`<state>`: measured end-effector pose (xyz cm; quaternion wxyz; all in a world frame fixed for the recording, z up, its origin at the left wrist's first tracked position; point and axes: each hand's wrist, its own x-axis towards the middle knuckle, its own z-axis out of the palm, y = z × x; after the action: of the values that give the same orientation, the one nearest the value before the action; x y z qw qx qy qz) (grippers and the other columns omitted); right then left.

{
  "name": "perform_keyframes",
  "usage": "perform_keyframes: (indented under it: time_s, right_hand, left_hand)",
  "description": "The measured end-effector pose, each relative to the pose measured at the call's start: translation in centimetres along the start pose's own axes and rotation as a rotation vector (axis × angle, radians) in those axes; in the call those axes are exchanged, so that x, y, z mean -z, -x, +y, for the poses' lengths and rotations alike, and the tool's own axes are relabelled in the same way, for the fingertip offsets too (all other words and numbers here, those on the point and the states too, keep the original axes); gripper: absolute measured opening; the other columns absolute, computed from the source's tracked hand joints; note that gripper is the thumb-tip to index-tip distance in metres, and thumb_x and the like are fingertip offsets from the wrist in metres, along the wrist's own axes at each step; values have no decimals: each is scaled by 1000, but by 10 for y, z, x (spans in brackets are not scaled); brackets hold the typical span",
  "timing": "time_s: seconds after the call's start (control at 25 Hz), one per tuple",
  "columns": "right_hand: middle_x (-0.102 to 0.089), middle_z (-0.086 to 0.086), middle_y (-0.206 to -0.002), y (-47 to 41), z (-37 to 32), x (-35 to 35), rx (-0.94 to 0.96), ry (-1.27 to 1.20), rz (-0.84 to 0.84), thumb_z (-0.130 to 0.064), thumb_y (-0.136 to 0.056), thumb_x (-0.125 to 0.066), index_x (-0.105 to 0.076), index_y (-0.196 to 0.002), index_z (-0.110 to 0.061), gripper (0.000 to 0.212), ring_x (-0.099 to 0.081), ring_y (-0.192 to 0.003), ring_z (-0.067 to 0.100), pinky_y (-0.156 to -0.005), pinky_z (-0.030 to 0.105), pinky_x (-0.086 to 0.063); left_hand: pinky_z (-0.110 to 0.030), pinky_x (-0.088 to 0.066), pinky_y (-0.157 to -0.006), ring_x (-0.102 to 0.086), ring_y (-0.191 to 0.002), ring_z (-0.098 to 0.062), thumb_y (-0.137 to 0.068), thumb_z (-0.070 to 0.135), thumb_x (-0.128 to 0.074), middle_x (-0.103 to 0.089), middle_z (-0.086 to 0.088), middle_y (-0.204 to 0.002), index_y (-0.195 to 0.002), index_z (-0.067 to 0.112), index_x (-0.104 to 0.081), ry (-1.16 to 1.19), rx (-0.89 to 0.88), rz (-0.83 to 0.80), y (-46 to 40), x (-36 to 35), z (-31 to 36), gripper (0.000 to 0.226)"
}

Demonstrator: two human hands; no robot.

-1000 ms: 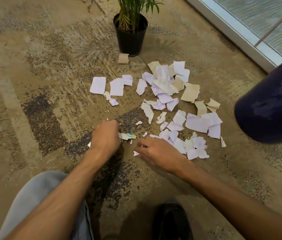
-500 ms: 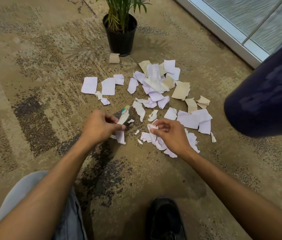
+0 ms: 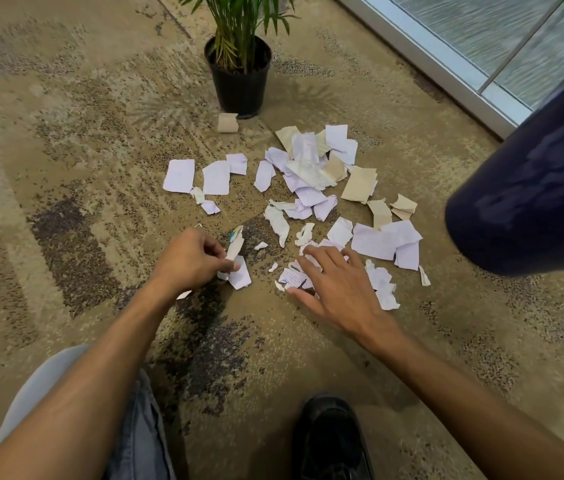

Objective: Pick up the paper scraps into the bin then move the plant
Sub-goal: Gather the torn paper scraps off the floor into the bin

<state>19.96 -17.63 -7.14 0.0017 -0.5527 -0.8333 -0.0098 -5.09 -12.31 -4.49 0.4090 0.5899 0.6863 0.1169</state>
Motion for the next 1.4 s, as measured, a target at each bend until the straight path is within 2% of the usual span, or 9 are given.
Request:
perform_keyframes:
  time_s: [0.16,0.28,0.52,0.6,0.72,1.0,1.16,1.28,1.4]
  right_hand:
    - [-56,5,-134,3,-7,1,-44,9,-82,-65,-90,-47,-54,-134,-16,66,-53,-117,26,-95,43,-42]
    - [-49,5,-140,-5,-14,2,-82,-39,-216,-61,-94,-43,-40,-143,-15,67,-50,-120,25,-91,39,-44]
    - [-51,8,-126,-13,-30,4,-19,-112,-246,-25,-101,-49,-48,-128,-11,30,-57,-108,28,-75,38,-49]
    - [-52,8,-118,-12,-33,1,17,-96,-237,-14,-100,-51,-48,-124,-10,25,-59,-99,27,-70,35,-47]
    - [-59,3,-108,-9,-27,4,-4,-224,-138,-24,-102,-47,-58,-120,-14,23,-60,-91,20,-71,31,-46]
    - [-73,-14,-96,-4,31,20,-477,-1063,77,-30,-91,-66,-73,-105,-23,17,-65,-83,-5,-71,13,-47]
    - [-72,-4,-100,14,66,12,-619,-1134,136,-18,-91,-68,-69,-101,-20,10,-68,-97,11,-88,34,-56]
    - [-71,-2,-107,34,82,6,-730,-1149,120,-16,-90,-69,-66,-105,-22,16,-66,-105,14,-91,35,-55]
    - [-72,-3,-109,48,91,1,-787,-1128,21,-21,-88,-72,-69,-106,-21,19,-68,-99,9,-82,28,-57]
  left_hand:
    - [-26,-42,-54,-58,-63,-12,-65,38,-86,-66,5,-66,-66,19,-69,-266,-33,-122,3,-6,1,25]
    - [-27,-45,-56,-61,-68,-14,-64,60,-78,-67,3,-71,-74,19,-67,-419,-22,-44,2,-12,-1,44]
    - [-38,-48,-80,-58,-99,-24,-72,52,-76,-60,-2,-112,-114,20,-55,-531,5,72,1,-20,0,57]
    - [-38,-48,-75,-58,-94,-25,-80,34,-71,-63,-2,-107,-104,19,-58,-516,-66,60,3,-29,4,32]
    - [-37,-44,-68,-58,-86,-28,-87,21,-58,-64,-5,-97,-94,18,-59,-485,-118,68,4,-41,9,8]
    - [-19,-43,-59,-59,-68,-7,-73,12,-81,-66,6,-75,-81,20,-72,72,-17,-11,-1,-51,27,15]
    - [-25,-52,-66,-65,-75,-16,-75,12,-80,-69,-3,-80,-78,18,-70,342,-71,-136,10,-73,53,12]
    - [-20,-46,-65,-57,-72,-12,-73,11,-81,-61,3,-75,-80,20,-66,300,-131,-205,22,-101,69,19]
    - [-21,-44,-65,-56,-70,-10,-74,11,-80,-59,5,-76,-109,14,-67,140,-230,-198,19,-122,85,37]
